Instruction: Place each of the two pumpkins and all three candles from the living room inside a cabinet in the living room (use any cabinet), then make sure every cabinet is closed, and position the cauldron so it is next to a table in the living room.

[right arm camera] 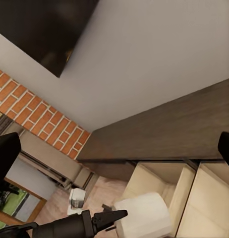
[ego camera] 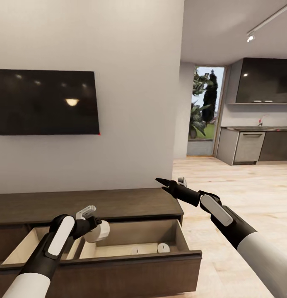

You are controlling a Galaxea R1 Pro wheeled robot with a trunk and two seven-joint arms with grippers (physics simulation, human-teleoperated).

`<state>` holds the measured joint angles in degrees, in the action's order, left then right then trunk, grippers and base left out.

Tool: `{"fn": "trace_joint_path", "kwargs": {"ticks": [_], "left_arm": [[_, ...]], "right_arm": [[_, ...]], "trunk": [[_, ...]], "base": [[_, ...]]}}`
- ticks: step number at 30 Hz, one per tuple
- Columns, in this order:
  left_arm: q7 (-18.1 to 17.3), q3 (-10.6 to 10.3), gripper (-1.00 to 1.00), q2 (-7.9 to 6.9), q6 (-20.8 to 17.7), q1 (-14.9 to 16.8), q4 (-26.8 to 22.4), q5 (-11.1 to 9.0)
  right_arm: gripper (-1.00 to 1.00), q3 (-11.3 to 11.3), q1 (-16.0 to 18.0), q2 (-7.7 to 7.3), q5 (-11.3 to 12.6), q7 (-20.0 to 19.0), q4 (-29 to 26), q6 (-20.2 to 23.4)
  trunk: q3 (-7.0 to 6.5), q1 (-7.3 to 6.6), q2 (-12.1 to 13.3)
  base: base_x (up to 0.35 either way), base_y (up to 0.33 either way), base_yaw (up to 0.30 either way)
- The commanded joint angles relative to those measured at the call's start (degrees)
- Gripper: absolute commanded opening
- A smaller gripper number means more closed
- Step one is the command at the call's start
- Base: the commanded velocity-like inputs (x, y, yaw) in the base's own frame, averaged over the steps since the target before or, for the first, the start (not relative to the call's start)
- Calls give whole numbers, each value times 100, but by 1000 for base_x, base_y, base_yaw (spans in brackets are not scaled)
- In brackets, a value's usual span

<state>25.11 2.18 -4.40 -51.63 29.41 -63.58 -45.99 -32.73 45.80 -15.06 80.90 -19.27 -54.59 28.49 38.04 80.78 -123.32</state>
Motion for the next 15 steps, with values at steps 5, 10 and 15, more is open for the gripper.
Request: {"fn": "trace_joint_path", "kwargs": {"ticks": [5, 10, 15], "left_arm": [[55, -6, -100, 1, -13, 4, -5, -62], [55, -7, -100, 1, -13, 4, -5, -59], [57, -9, -100, 1, -13, 4, -5, -59]], "right_arm": [[100, -14, 5, -5, 31, -7, 1, 7], [100, -14, 6, -5, 31, -7, 1, 7], [100, -14, 3, -5, 31, -7, 1, 7]], "trunk": [[7, 0, -3], [7, 0, -3], [7, 0, -3]], "base": [[131, 0, 0], [159, -1, 0], [185, -42, 0]]}}
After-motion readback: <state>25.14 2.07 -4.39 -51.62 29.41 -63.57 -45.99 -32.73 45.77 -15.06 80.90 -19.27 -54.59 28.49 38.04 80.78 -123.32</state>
